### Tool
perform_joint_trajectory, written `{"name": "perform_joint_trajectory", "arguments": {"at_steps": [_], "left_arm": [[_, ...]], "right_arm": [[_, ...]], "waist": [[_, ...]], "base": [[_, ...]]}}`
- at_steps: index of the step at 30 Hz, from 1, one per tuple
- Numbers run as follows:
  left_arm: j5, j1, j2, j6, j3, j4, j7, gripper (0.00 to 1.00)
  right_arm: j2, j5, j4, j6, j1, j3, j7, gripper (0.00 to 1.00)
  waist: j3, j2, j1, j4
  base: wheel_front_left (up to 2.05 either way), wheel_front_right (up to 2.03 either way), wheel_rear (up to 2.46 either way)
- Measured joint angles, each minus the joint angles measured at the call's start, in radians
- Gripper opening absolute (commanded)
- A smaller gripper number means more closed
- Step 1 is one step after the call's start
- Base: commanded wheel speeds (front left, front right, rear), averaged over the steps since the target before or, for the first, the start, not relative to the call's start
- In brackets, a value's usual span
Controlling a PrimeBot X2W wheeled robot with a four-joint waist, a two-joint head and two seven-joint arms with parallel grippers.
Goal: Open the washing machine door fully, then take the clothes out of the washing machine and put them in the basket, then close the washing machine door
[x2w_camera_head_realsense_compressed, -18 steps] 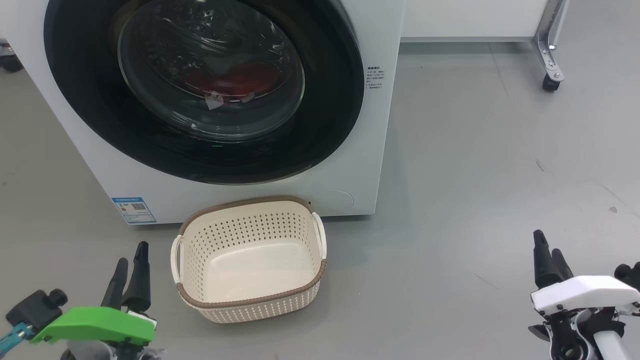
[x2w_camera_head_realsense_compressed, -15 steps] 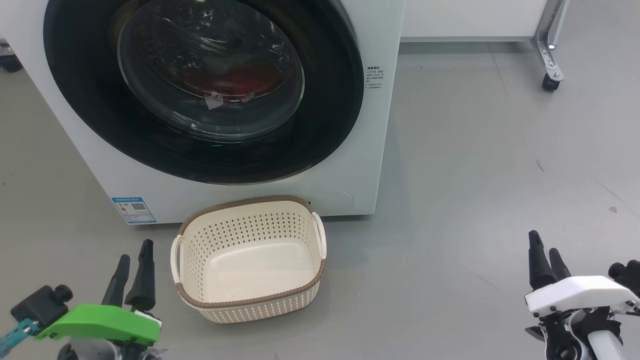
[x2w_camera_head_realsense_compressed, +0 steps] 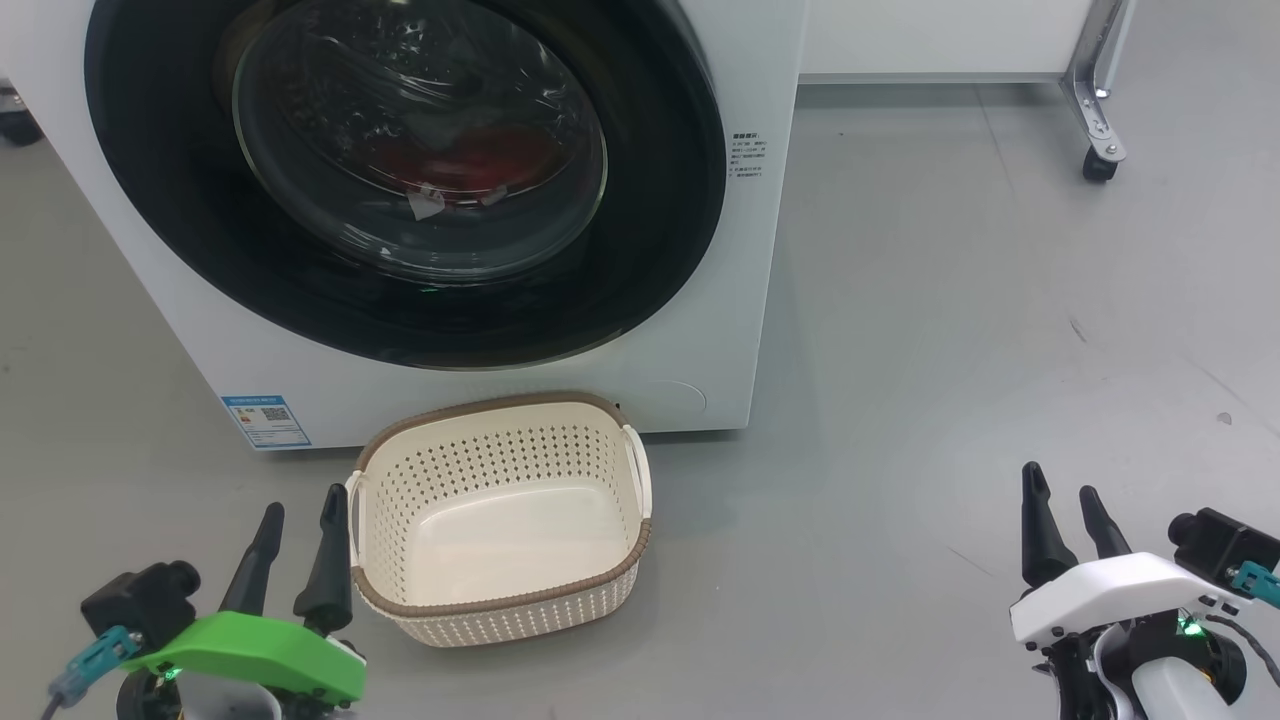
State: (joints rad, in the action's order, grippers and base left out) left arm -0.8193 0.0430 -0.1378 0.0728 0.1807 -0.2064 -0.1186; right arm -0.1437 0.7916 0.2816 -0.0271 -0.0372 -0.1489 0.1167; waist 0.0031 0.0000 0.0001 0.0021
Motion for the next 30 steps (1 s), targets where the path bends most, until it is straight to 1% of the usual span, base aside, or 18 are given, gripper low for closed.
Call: {"name": "perform_joint_trajectory", "arguments": {"at_steps": [3,11,14,17,18,21,23,30], "left_arm": [[0.043,0.0,0.0,-0.01,0.013,-0.003,-0.01,1.0],[0.146,0.0,-0.001,-0.033,0.038,-0.014,-0.035,1.0],[0.181,0.0,-0.001,-0.041,0.046,-0.021,-0.046,1.0],[0.205,0.0,0.0,-0.044,0.05,-0.032,-0.056,1.0],[0.218,0.0,0.0,-0.046,0.052,-0.037,-0.06,1.0],[0.249,0.0,0.0,-0.05,0.057,-0.046,-0.069,1.0],[0.272,0.0,0.0,-0.055,0.063,-0.047,-0.078,1.0],[0.357,0.0,-0.001,-0.059,0.084,-0.071,-0.102,1.0]], "right_arm": [[0.002,-0.026,0.003,0.004,0.0,-0.008,0.013,1.0],[0.002,-0.141,0.007,0.021,-0.002,-0.038,0.039,1.0],[0.002,-0.185,0.007,0.022,-0.003,-0.049,0.048,1.0],[0.002,-0.225,0.007,0.023,-0.005,-0.06,0.058,1.0],[0.002,-0.241,0.006,0.03,-0.005,-0.063,0.061,1.0],[0.003,-0.277,0.006,0.032,-0.006,-0.073,0.071,1.0],[0.003,-0.306,0.005,0.04,-0.006,-0.079,0.076,1.0],[0.004,-0.39,-0.001,0.04,-0.006,-0.093,0.102,1.0]], "waist": [[-0.001,0.0,0.0,0.0],[-0.005,0.0,0.0,-0.001],[-0.007,0.0,0.0,-0.002],[-0.009,0.0,-0.0001,-0.002],[-0.01,0.0,0.0,-0.002],[-0.012,0.0,0.0,-0.003],[-0.013,0.0,0.0,-0.004],[-0.018,0.0,0.0,-0.005]], "base": [[0.0,0.0,0.0],[0.0,0.0,0.0],[0.0,0.0,0.0],[0.0,0.0,0.0],[0.0,0.0,0.0],[0.0,0.0,0.0],[0.0,0.0,0.0],[0.0,0.0,0.0]]}}
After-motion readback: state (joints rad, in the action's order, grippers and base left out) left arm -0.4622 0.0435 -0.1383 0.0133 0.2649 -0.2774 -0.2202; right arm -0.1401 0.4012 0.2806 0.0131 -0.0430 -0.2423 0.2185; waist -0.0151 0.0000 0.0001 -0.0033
